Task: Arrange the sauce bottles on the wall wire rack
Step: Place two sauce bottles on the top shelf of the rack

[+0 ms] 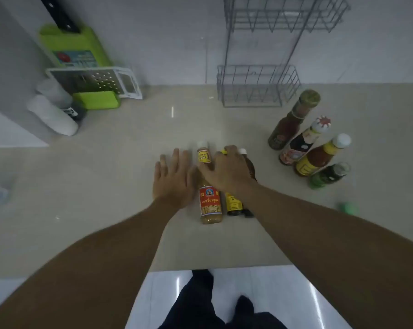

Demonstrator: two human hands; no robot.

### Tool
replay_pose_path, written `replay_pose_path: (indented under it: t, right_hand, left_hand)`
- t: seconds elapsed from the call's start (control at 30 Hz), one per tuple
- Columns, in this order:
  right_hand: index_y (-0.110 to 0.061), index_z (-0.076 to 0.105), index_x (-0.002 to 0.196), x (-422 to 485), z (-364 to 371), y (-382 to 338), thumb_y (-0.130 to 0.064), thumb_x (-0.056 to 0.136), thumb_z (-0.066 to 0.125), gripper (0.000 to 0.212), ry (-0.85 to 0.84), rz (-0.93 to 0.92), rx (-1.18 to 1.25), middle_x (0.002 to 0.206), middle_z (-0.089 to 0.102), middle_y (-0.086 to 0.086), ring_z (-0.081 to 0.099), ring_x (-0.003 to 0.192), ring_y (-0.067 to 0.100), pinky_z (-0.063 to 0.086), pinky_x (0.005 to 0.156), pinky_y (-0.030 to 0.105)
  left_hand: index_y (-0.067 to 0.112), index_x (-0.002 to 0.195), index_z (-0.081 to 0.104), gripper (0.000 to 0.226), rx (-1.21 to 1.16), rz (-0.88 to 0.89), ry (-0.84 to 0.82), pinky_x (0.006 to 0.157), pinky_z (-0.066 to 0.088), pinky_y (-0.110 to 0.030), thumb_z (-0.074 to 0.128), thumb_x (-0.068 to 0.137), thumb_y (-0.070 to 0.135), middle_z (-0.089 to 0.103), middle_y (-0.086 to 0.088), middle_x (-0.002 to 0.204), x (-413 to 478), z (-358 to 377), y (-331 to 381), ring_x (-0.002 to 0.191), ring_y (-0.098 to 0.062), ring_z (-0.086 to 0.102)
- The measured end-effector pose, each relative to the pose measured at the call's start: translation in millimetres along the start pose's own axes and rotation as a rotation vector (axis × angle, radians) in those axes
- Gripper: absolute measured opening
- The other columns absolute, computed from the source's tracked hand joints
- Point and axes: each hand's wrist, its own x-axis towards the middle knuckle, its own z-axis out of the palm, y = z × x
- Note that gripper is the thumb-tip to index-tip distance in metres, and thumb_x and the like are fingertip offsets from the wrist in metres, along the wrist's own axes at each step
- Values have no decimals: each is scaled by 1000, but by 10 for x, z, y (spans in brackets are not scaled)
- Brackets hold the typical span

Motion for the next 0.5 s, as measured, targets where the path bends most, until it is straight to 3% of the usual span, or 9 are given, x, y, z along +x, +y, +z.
replay_pose_path:
  t: [0.2, 0.37, 0.5]
  right_hand:
    - [-4, 55, 134, 34, 311, -48, -74, 86, 36, 87, 112, 21, -117, 157, 24, 24, 9, 150, 36, 7, 122, 51]
    - [-6, 56, 134, 38, 442, -79, -69, 86, 42, 80, 160, 47, -147, 160, 20, 21, 8, 150, 37, 6, 121, 53]
    - [-8, 63, 125, 76, 490, -103, -67, 86, 40, 74, 173, 65, -131, 159, 20, 20, 8, 150, 36, 3, 122, 53]
  left_hand:
    - [27, 163, -3, 64, 93, -12, -32, 126, -4, -54, 11, 105, 49, -9, -5, 171, 42, 456, -149, 157, -33, -11]
    - [22, 162, 20, 64, 126, -11, 91, 123, 11, -61, 21, 102, 45, 16, -11, 170, 41, 608, -178, 156, -38, 13]
    - [22, 162, 18, 65, 148, -2, 86, 123, 9, -60, 23, 103, 45, 15, -10, 170, 67, 642, -195, 156, -38, 11]
